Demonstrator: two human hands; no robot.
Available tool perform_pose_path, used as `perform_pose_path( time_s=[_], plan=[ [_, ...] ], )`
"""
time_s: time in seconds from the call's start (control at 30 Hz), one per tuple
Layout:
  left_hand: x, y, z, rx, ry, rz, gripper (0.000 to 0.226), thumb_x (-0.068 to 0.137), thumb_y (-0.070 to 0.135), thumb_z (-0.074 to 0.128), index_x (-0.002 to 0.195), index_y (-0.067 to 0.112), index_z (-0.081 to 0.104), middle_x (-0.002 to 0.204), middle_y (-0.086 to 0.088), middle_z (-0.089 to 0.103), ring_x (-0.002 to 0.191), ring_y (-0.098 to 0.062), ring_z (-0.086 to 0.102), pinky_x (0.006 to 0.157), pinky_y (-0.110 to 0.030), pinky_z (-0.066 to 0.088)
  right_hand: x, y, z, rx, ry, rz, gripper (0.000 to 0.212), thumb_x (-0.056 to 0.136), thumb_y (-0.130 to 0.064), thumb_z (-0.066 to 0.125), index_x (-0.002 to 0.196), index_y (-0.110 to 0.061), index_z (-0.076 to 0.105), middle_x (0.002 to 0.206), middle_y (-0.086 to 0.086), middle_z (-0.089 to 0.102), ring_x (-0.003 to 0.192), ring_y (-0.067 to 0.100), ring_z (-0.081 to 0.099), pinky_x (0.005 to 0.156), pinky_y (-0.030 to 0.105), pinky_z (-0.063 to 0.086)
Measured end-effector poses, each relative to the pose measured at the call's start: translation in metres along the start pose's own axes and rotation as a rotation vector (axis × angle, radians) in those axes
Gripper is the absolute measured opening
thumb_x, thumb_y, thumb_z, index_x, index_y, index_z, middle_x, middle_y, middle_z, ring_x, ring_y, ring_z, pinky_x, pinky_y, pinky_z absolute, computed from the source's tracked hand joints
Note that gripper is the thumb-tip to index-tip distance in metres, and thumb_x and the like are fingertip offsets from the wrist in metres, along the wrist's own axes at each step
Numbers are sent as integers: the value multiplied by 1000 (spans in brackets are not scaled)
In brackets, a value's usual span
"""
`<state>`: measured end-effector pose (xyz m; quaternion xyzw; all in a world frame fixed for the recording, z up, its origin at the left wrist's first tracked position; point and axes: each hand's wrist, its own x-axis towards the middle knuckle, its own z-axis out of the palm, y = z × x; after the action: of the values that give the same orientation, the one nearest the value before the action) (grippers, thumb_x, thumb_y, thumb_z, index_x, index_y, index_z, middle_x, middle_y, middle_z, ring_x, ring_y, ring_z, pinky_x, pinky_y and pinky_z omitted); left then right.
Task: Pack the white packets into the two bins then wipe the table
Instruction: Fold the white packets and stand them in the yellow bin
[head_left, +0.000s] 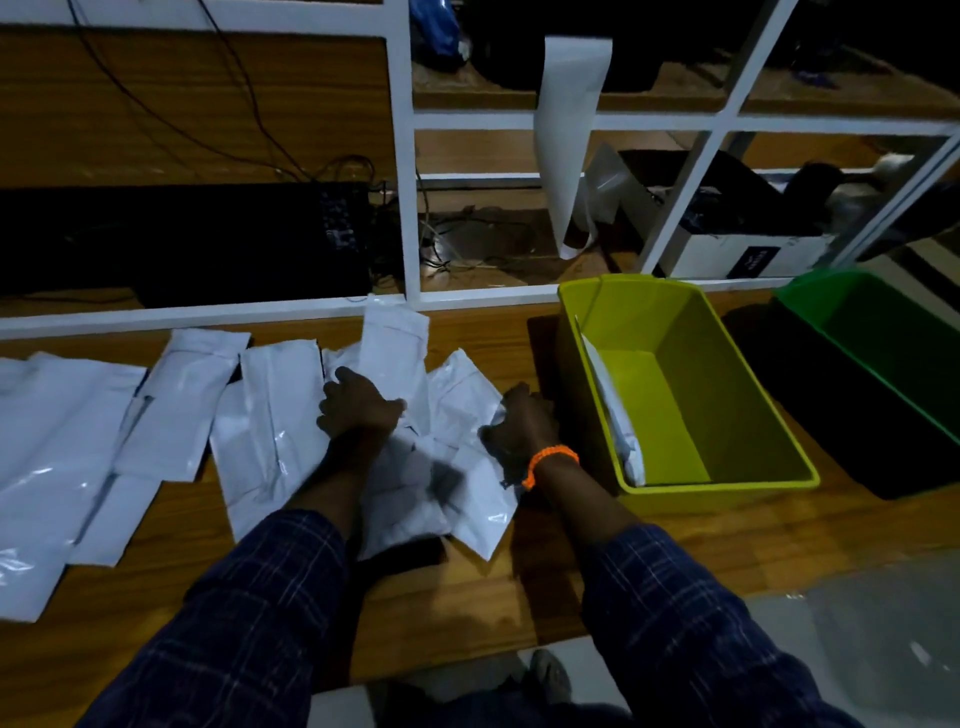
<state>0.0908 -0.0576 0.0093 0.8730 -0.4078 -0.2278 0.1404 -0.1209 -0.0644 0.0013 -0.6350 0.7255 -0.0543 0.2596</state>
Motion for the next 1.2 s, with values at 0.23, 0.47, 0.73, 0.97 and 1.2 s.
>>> perform_pose_path(
  time_s=[0.23,0.47,0.73,0.97,1.2],
  plan=[
    [-11,9,-25,-288,-15,187,46,76,20,76,119,9,61,121,-16,66,109,-36,62,84,-35,52,-19,-19,-24,279,48,-8,45,74,-44,79,81,-4,59,74,10,55,74,30,59,46,27,29],
    [-83,75,-64,-291,31,522,54,81,14,68,131,18,49,111,-9,66,96,-31,64,71,-31,47,-53,-51,-114,166,501,-236,30,88,-22,60,107,1,53,103,24,65,95,42,62,64,34,33],
    [-179,198,-50,-337,-325,898,59,76,13,66,131,11,45,93,-12,65,86,-33,65,58,-28,41,-74,5,-215,415,483,-215,64,85,-75,47,73,-13,59,71,13,65,70,29,63,63,39,49],
    [-216,216,19,-404,-747,969,49,89,39,67,133,19,54,114,-7,66,103,-24,63,79,-39,51,-56,111,-247,219,382,-43,37,78,-27,70,62,-11,41,53,5,39,48,22,40,55,32,34],
    [-183,180,44,-9,-414,1056,43,88,49,58,116,17,67,111,-9,69,102,-24,64,88,-43,54,-30,111,-184,-156,234,5,28,88,-18,62,111,-2,58,113,22,64,106,38,62,76,35,47]
  ],
)
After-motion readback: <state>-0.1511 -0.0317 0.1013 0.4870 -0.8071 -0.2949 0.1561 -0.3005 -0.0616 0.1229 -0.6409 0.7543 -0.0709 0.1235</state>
